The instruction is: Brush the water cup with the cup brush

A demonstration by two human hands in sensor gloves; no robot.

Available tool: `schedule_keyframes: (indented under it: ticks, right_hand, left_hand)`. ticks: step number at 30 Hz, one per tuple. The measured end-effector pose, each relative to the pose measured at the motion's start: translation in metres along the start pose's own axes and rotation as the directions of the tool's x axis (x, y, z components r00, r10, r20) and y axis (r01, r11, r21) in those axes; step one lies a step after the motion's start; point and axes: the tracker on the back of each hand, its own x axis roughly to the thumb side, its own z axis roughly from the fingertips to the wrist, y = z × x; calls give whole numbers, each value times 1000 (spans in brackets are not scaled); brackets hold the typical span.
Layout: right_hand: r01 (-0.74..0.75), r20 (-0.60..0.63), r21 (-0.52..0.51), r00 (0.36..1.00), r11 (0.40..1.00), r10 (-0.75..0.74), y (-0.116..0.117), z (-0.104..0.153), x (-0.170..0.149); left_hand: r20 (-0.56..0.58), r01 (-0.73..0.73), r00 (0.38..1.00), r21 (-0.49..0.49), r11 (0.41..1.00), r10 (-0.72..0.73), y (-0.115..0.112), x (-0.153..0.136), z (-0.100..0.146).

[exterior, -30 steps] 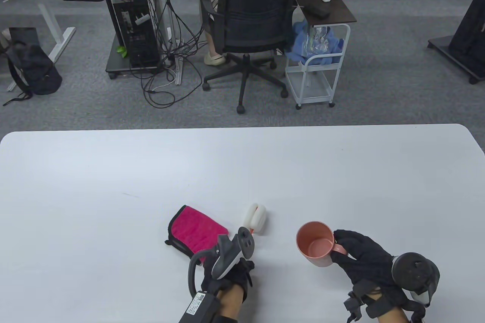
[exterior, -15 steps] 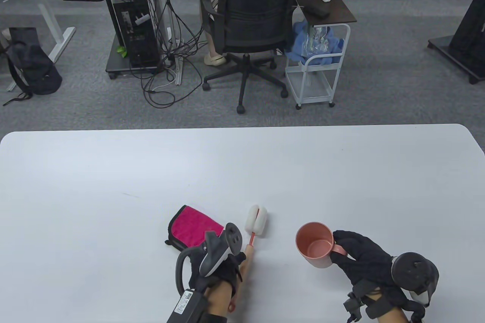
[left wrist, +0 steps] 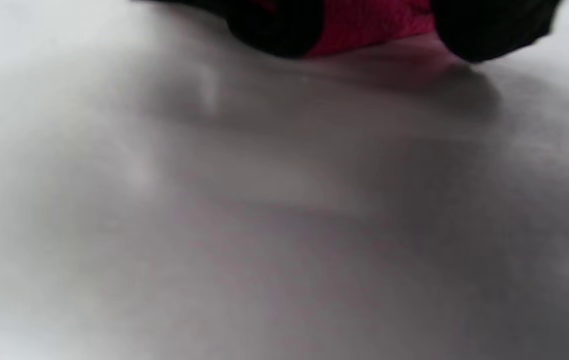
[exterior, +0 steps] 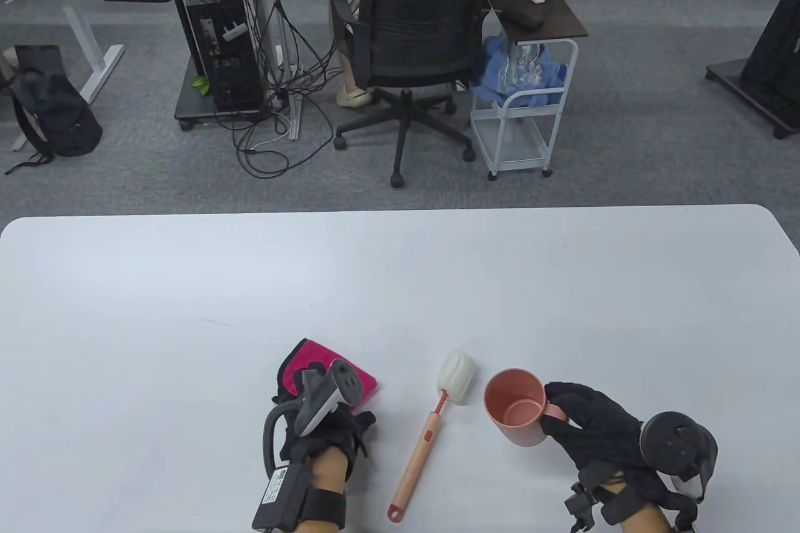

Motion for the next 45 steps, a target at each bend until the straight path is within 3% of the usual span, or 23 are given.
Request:
schedule_keyframes:
  ticks: [3, 6, 9, 11, 13, 15, 19, 21, 22, 26, 28, 31, 39, 45]
  right_hand:
    - [0, -1, 9, 1000, 1000, 0, 1, -1, 0]
    - [6, -3, 26, 1000, 1000, -6, 5, -1, 1]
    - [9, -1, 39, 1000, 999, -9, 7, 1, 2]
    - [-6, 5, 40, 1000, 999, 6, 6, 1, 4]
    - [6, 14, 34, 1000, 999, -6, 4, 1, 5]
    - [39, 29, 29, 999, 999, -40, 3, 1, 8]
    - [151, 66, 72, 986, 986, -156, 8, 2, 14]
    - [230, 75, 126, 968, 965, -241, 13, 2, 16]
    - [275, 76, 162, 954, 948, -290, 17, 2, 16]
    - [419, 43, 269, 894, 867, -446, 30, 0, 16]
    - [470, 13, 303, 868, 829, -497, 38, -1, 14]
    - [545, -25, 276, 827, 792, -561, 36, 0, 9]
    - [534, -10, 121, 844, 837, -537, 23, 0, 1]
    - [532, -46, 32, 846, 846, -531, 13, 1, -11]
  left_hand:
    - [-6, -76, 997, 65, 995, 77, -1, -8, -2]
    - [-18, -33, 999, 157, 987, 37, 9, -9, 3]
    - [71, -258, 966, 192, 947, 248, 17, -17, 11]
    - [178, -471, 878, 154, 869, 444, 22, -23, 17]
    - [306, -638, 746, 73, 767, 592, 25, -23, 22]
    - [436, -740, 571, -95, 666, 696, 27, -15, 30]
    - [545, -751, 255, -409, 519, 799, 28, 14, 48]
    - [540, -698, 147, -537, 474, 828, 25, 31, 57]
    - [530, -653, 97, -605, 456, 843, 22, 41, 62]
    - [450, -474, -2, -786, 396, 893, 7, 74, 78]
    - [324, -321, -77, -903, 285, 943, -8, 95, 89]
    - [166, -247, -135, -960, 129, 977, -19, 106, 94]
    - [448, -376, -87, -842, 387, 890, -1, 100, 102]
    - [676, -427, 38, -655, 623, 736, 4, 108, 119]
